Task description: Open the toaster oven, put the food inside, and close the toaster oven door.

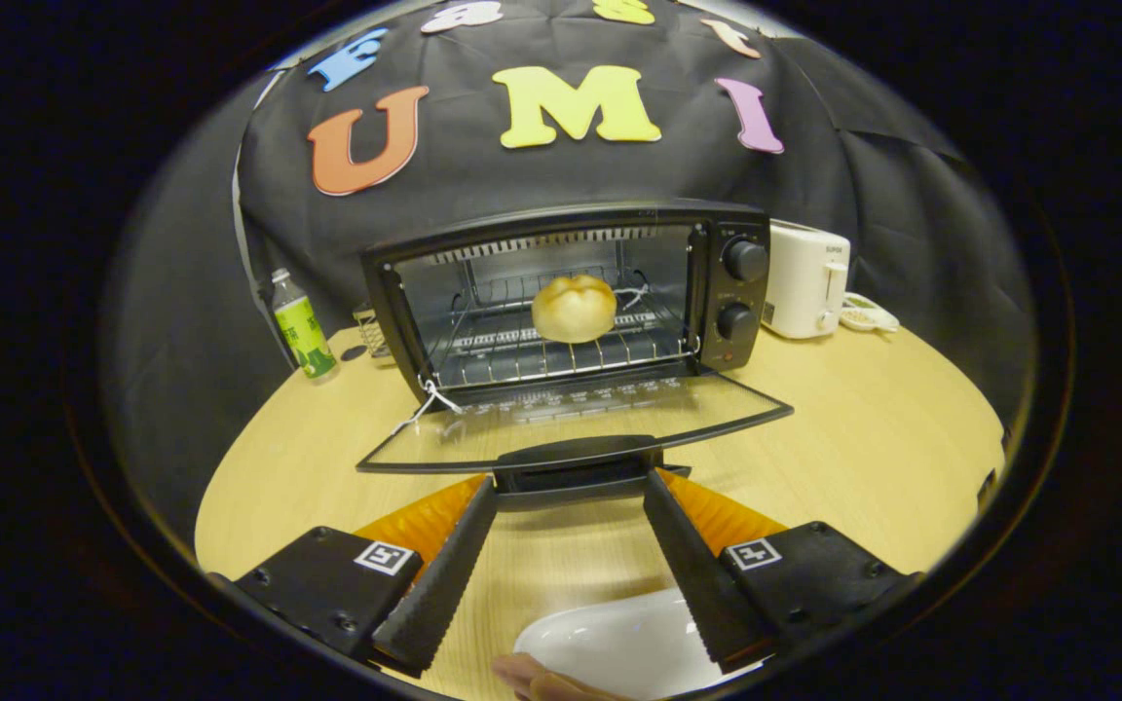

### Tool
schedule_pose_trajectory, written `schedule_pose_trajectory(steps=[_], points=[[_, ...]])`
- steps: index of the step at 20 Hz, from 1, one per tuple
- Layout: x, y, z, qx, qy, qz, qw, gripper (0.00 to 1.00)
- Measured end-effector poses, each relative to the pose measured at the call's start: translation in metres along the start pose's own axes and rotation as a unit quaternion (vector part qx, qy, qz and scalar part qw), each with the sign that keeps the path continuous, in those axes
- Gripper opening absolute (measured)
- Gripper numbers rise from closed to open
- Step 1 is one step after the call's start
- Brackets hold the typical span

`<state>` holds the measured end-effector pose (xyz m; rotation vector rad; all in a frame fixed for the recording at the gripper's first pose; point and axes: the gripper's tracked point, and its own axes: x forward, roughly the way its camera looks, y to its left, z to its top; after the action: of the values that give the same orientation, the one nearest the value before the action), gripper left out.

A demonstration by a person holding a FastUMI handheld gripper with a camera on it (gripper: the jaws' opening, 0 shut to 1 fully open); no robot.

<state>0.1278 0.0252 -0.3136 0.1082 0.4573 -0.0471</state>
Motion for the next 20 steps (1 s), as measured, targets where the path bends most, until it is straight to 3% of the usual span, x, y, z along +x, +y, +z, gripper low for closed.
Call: schedule_pose_trajectory(steps=[3, 10, 14, 17, 20], points=[[-0.002, 0.001, 0.006, 0.004, -0.008, 0.002, 1.0, 1.0], [-0.007, 0.008, 0.055, -0.007, -0.102, 0.015, 0.995, 1.0], [-0.003, 0.013, 0.086, -0.025, -0.171, 0.013, 0.985, 1.0], [-0.003, 0.005, 0.09, -0.016, -0.178, 0.0, 0.984, 1.0], [-0.022, 0.001, 0.111, -0.055, -0.236, -0.021, 0.97, 1.0]])
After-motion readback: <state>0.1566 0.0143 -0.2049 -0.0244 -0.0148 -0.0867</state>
